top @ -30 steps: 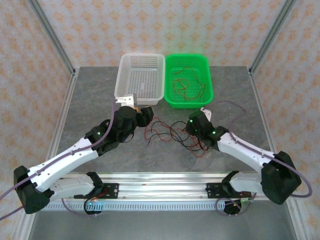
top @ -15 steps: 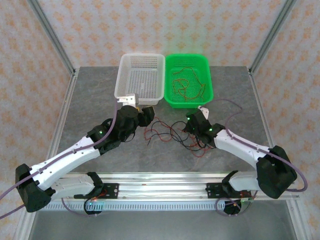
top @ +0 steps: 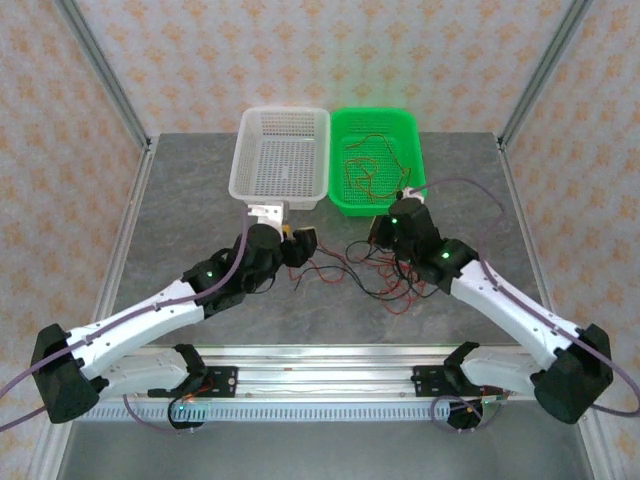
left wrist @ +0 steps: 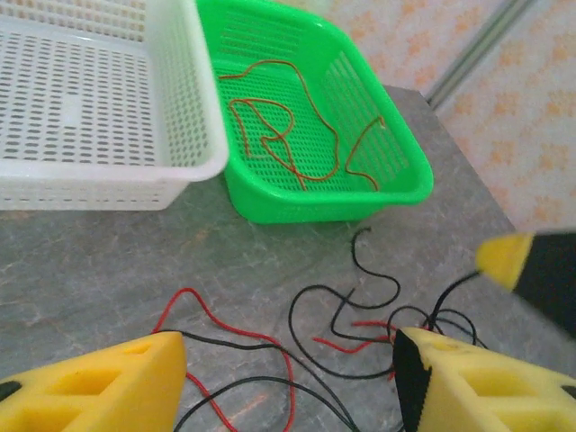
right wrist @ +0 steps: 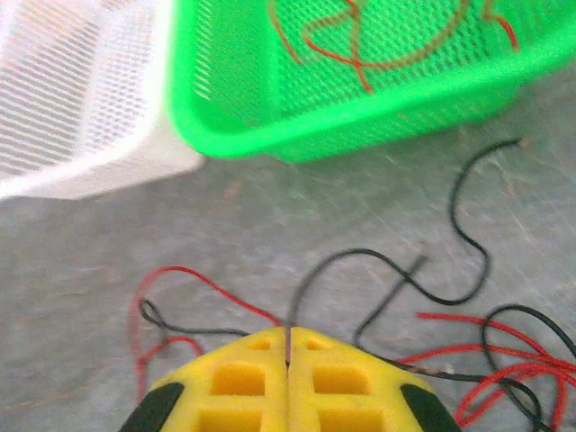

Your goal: Untangle the cables

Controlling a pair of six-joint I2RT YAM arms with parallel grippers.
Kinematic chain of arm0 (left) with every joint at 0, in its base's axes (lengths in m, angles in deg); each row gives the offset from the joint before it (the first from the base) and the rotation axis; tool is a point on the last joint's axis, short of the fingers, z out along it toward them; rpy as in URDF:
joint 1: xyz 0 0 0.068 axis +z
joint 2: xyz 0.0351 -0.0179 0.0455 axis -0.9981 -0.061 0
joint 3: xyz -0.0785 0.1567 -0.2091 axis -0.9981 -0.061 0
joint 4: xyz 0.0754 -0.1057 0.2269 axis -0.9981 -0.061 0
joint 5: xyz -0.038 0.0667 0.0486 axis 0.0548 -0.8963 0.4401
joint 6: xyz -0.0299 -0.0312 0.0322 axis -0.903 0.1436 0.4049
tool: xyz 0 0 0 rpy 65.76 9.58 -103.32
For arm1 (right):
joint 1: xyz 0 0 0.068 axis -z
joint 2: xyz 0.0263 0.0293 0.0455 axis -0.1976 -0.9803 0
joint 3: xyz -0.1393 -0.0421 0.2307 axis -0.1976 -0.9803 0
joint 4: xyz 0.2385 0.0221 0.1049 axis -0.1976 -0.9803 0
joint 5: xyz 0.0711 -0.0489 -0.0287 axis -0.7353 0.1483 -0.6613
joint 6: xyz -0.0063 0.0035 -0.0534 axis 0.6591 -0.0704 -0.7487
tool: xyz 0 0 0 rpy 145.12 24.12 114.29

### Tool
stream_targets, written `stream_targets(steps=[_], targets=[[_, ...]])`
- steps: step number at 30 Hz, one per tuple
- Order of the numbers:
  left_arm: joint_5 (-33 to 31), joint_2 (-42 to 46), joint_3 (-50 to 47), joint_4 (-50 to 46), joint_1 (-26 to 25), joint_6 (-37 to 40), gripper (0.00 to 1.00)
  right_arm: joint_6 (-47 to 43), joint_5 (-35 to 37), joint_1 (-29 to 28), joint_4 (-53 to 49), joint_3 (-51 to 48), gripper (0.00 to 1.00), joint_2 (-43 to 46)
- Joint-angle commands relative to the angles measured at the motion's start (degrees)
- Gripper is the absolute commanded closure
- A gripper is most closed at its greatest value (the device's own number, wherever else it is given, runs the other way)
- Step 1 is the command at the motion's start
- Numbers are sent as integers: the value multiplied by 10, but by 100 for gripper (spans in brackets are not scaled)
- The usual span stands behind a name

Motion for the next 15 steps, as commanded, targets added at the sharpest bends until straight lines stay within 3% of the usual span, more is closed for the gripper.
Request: stream_targets(steps=[1, 9, 15], targets=[[5, -2, -9, 67, -20, 55, 38, -29, -43, 5, -13, 30, 100, 15], [-20, -52, 6, 128, -73, 168, 37, -39, -136, 5, -7, 99, 100, 15], [-69, -100, 13, 174, -116, 216, 35, -36, -161, 5, -21, 161, 100, 7]])
